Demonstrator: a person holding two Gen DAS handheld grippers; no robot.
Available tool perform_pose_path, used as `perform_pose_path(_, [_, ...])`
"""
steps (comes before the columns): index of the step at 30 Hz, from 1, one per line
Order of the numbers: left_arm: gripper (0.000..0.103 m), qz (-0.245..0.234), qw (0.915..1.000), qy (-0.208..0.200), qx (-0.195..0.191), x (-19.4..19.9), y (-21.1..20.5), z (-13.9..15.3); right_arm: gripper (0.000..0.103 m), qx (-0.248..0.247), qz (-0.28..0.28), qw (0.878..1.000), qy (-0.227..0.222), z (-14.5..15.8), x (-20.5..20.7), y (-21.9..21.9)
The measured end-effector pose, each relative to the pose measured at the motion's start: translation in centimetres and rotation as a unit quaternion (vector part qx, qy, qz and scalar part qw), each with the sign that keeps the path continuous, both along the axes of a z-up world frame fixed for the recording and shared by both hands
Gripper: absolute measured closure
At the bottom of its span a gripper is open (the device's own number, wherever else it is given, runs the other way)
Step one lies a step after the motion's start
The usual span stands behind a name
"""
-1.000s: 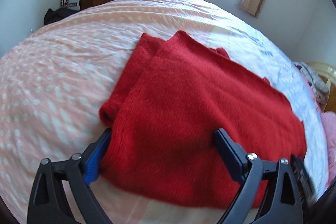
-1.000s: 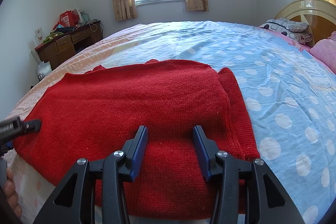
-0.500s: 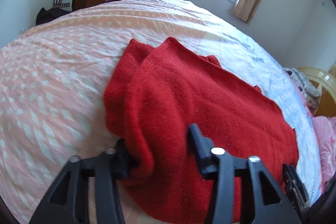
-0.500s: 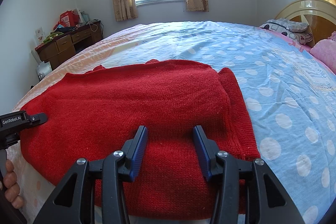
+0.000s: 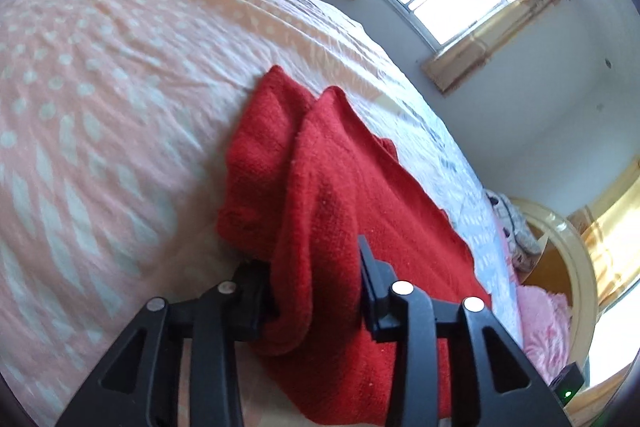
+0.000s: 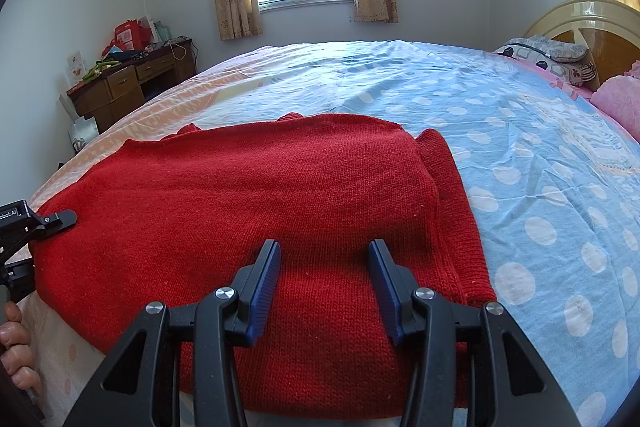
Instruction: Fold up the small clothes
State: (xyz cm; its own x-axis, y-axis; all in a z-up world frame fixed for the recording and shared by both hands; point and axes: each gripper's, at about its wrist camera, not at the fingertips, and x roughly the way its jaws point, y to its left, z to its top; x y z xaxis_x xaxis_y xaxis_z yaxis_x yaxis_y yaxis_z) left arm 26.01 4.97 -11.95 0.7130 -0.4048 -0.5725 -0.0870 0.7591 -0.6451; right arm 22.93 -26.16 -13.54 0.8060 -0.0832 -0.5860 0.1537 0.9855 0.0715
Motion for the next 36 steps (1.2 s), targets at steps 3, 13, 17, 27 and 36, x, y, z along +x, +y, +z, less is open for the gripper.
perform_pose_path(3, [0.054, 0.002, 1.0, -0.001, 0.008, 0.2, -0.4, 0.2, 0.056, 0.0, 0.0, 1.0, 0.0, 0.0, 0.0, 0.0])
perform_pose_path(13, [0.078, -0.004, 0.9987, -0.001, 0.051, 0.5, -0.5, 0.7, 0.055, -0.003, 0.0, 1.0, 0.001, 0.0, 0.1, 0.1])
perform_pose_path(17, [0.078, -0.007, 0.9952, -0.02, 0.096, 0.0, -1.7, 2.4, 0.054, 0.001, 0.003, 1.0, 0.0, 0.1, 0.1, 0.0])
perform_pose_path(27, [0.079, -0.007, 0.9941, -0.037, 0.101, -0.4, -1.7, 2.9, 0.052, -0.014, 0.008, 0.999, 0.038, 0.9, 1.2, 0.2])
perform_pose_path(36, [0.079, -0.045, 0.974, -0.101, 0.198, -0.3, -5.5, 5.5, 0.052, 0.092, 0.064, 0.994, 0.011, 5.8, 2.5, 0.2])
